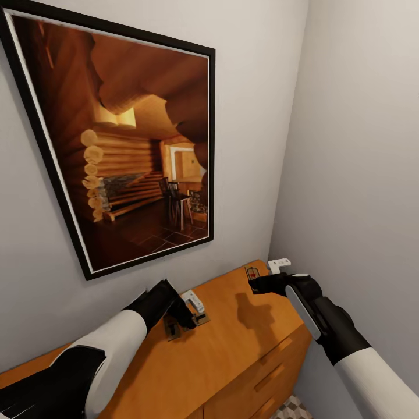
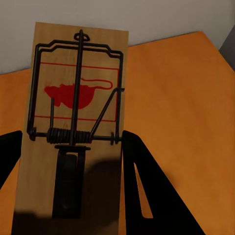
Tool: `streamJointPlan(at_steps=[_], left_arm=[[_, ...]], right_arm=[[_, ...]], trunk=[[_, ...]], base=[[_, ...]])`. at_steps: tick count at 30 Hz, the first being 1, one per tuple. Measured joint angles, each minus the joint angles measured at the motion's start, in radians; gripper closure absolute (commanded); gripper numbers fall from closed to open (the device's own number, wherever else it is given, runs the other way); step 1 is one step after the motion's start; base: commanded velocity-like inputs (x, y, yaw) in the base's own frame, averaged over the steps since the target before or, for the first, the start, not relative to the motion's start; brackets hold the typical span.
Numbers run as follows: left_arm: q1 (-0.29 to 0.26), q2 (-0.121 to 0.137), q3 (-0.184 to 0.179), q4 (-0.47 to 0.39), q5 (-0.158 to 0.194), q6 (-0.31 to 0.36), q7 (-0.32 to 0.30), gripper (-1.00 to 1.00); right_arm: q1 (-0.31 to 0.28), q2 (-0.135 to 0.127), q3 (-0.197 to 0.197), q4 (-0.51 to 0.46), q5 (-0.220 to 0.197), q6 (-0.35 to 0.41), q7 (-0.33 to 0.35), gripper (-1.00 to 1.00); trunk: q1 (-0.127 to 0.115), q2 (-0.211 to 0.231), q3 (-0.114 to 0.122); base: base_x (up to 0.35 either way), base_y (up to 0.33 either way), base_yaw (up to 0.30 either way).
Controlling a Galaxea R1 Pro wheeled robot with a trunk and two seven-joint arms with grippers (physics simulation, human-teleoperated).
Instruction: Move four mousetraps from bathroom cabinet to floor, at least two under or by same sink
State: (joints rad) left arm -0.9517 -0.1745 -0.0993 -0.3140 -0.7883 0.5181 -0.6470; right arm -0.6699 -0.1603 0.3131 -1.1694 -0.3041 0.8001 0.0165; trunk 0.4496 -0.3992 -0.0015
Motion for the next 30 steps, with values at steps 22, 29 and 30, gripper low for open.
streamJointPlan(at_steps=[22,29,30], left_arm=[[-0.006,0.000,0.011,-0.019,0.074,0.001,0.007,-1.00],[-0.036,0.000,0.011,-0.020,0.075,0.006,0.002,-1.00],[-0.040,0.000,0.011,-0.019,0.075,0.007,0.002,-1.00]], right_arm=[[0.000,0.000,0.000,0.001,-0.001,0.000,0.000,1.00],[0.000,0.000,0.001,0.001,0.000,0.000,0.000,1.00],[0.000,0.000,0.001,0.001,0.000,-0.001,0.000,1.00]], trunk=[[0.000,0.000,0.000],[0.000,0.000,0.000],[0.000,0.000,0.000]], base=[[0.000,0.000,0.000],[0.000,0.000,0.000],[0.000,0.000,0.000]])
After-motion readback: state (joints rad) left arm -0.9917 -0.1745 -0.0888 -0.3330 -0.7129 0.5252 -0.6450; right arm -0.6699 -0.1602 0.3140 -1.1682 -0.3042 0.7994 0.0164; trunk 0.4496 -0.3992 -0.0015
